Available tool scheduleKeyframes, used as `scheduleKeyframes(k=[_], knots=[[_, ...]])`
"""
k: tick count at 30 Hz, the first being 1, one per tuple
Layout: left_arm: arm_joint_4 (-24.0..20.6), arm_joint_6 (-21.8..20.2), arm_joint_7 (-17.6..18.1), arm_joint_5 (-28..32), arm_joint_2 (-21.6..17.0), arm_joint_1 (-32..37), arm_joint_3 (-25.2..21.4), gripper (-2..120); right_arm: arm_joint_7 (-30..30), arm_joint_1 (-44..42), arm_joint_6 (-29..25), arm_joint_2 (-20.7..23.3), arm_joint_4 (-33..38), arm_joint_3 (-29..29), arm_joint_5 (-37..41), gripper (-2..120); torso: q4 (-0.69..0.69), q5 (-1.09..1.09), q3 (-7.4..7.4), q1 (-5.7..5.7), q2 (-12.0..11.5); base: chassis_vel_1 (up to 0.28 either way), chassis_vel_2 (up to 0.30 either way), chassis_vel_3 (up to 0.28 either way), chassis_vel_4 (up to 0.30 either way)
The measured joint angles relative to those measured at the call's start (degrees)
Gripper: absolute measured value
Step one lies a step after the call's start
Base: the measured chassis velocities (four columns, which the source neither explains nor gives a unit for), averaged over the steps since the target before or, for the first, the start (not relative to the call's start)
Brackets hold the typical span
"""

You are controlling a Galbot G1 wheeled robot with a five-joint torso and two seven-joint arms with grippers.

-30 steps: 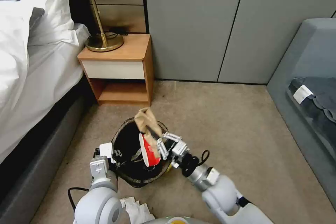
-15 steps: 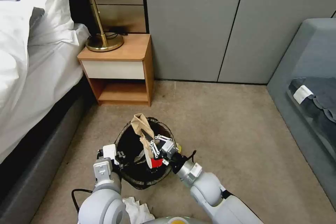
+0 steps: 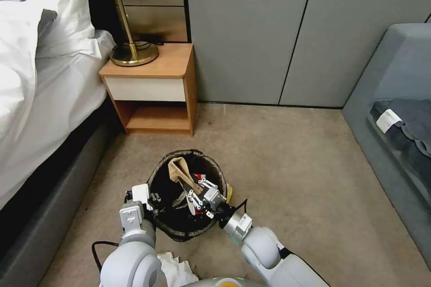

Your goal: Pick up the trash bin, then pick up the garbage from the floor and place it into the trash bin.

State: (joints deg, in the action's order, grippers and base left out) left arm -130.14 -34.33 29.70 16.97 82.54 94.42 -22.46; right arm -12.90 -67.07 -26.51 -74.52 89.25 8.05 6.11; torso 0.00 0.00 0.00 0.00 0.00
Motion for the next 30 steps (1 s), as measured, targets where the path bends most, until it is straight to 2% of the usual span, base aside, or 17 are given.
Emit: scheduleKeyframes(k=[2, 4, 5, 9, 10, 12, 14, 16, 22, 28, 29, 30], knots=[[-0.1, 0.0, 0.0, 0.0, 0.0, 0.0, 0.0, 0, 0.0, 0.0, 0.0, 0.1, 0.1, 0.1, -0.1, 43, 0.00, 0.00, 0.00, 0.00, 0.0, 0.000, 0.000, 0.000, 0.000], [-0.2, 0.0, 0.0, 0.1, 0.0, 0.0, -0.1, 0, 0.0, -0.1, 0.0, 0.4, 0.3, 0.2, -0.3, 55, 0.00, 0.00, 0.00, 0.00, 0.0, 0.000, 0.000, 0.000, 0.000], [-0.2, 0.0, 0.0, 0.1, 0.0, 0.0, -0.1, 0, 0.0, -0.1, 0.0, 0.4, 0.3, 0.2, -0.3, 55, 0.00, 0.00, 0.00, 0.00, 0.0, 0.000, 0.000, 0.000, 0.000], [-0.4, 0.0, 0.0, 0.2, -0.1, 0.1, -0.1, 0, 0.0, -0.8, -0.1, 0.6, 0.7, 0.2, -0.6, 71, 0.00, 0.00, 0.00, 0.00, 0.0, 0.000, 0.000, 0.000, 0.000], [-0.4, 0.0, 0.0, 0.2, -0.1, 0.1, -0.1, 0, 0.0, -0.8, -0.1, 0.6, 0.7, 0.2, -0.6, 71, 0.00, 0.00, 0.00, 0.00, 0.0, 0.000, 0.000, 0.000, 0.000], [-0.6, -0.2, 0.0, 0.7, -0.3, 0.1, -0.1, 0, 0.0, -1.4, -0.3, 0.5, 1.0, 0.0, -0.7, 83, 0.00, 0.00, 0.00, 0.00, 0.0, 0.000, 0.000, 0.000, 0.000], [-0.6, -0.2, 0.0, 0.7, -0.3, 0.1, -0.1, 0, 0.0, -1.4, -0.3, 0.5, 1.1, 0.0, -0.7, 84, 0.00, 0.00, 0.00, 0.00, 0.0, 0.000, 0.000, 0.000, 0.000], [-0.6, -0.3, 0.0, 0.8, -0.5, 0.1, -0.1, 0, 0.0, -1.8, -0.3, 0.6, 1.8, 0.0, -0.9, 97, 0.00, 0.00, 0.00, 0.00, 0.0, 0.000, 0.000, 0.000, 0.000], [-0.6, -0.3, 0.0, 1.0, -0.8, 0.1, -0.2, 0, 0.0, -2.3, -0.3, 1.2, 4.7, -0.7, -0.9, 100, 0.00, 0.00, 0.00, 0.00, 0.0, 0.000, 0.000, 0.000, 0.000], [0.4, -0.4, 0.0, 1.2, -1.4, -0.2, -0.5, 0, 1.5, -4.8, 0.1, 2.0, 15.5, -4.5, -0.6, 100, 0.00, 0.00, 0.00, 0.00, 0.0, 0.000, 0.000, 0.000, 0.000], [0.4, -0.4, 0.0, 1.2, -1.4, -0.2, -0.5, 0, 1.5, -4.8, 0.1, 2.0, 15.5, -4.5, -0.6, 100, 0.00, 0.00, 0.00, 0.00, 0.0, 0.000, 0.000, 0.000, 0.000], [0.7, -0.4, 0.0, 1.2, -1.5, -0.3, -0.6, 0, 1.8, -5.8, 0.3, 1.9, 18.6, -6.1, -0.6, 100, 0.00, 0.00, 0.00, 0.00, 0.0, 0.000, 0.000, 0.000, 0.000]])
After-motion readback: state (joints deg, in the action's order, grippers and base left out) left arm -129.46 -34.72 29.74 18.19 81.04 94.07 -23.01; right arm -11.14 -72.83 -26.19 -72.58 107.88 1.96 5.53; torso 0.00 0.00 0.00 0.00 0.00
